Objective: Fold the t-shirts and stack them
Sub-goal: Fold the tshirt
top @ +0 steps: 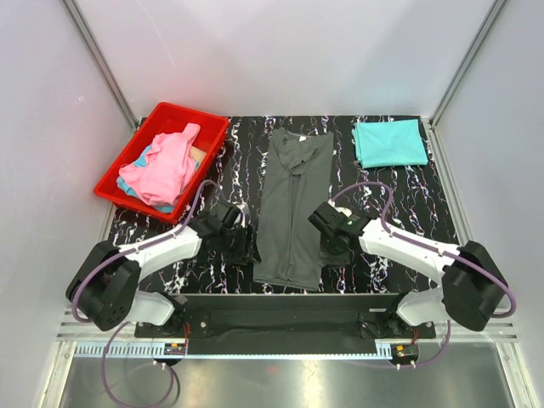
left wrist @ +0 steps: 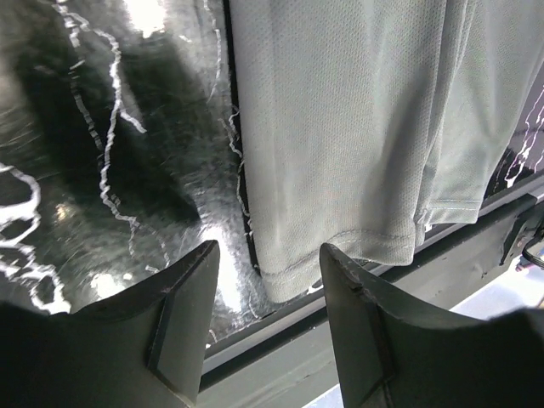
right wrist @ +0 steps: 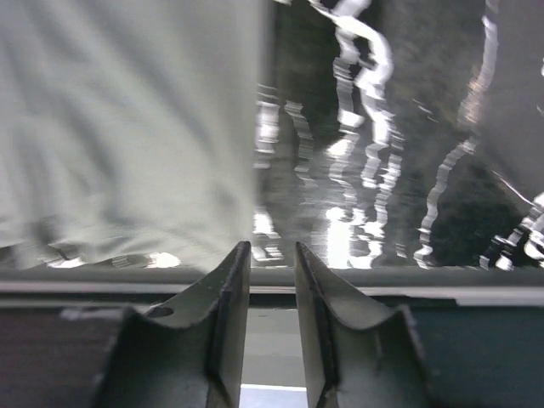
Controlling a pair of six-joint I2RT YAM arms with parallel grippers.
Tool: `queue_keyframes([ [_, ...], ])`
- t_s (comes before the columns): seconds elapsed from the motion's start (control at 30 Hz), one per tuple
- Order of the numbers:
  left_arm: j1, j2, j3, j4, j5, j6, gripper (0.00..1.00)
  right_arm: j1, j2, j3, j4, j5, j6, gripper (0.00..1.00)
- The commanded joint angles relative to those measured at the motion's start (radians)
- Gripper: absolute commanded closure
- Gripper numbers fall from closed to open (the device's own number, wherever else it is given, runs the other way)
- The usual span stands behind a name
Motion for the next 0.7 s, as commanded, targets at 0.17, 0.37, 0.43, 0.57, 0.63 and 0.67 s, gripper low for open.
queue_keyframes([
  [0.17, -0.014, 0.085, -0.015, 0.081, -0.004, 0.009, 0.48, 0.009, 0.051, 0.02, 0.298, -0.187, 0.013, 0.82],
  [0.37, -0.014, 0.079, -0.032, 0.078, -0.011, 0.001, 0.75, 0.034, 0.142, -0.022, 0.495, -0.274, 0.051, 0.85],
  [0.43, -0.014, 0.065, -0.023, 0.055, -0.04, 0.003, 0.77, 0.047, 0.167, -0.02, 0.518, -0.271, 0.061, 0.85],
  [0.57, -0.039, -0.024, 0.031, -0.044, -0.115, 0.01, 0.49, 0.07, 0.19, -0.028, 0.529, -0.262, 0.079, 0.85],
  [0.63, -0.054, -0.101, 0.051, -0.052, -0.119, 0.024, 0.46, 0.074, 0.187, -0.034, 0.533, -0.256, 0.081, 0.85],
  [0.67, -0.075, -0.124, 0.063, -0.04, -0.114, 0.024, 0.45, 0.077, 0.184, -0.042, 0.535, -0.248, 0.087, 0.86],
])
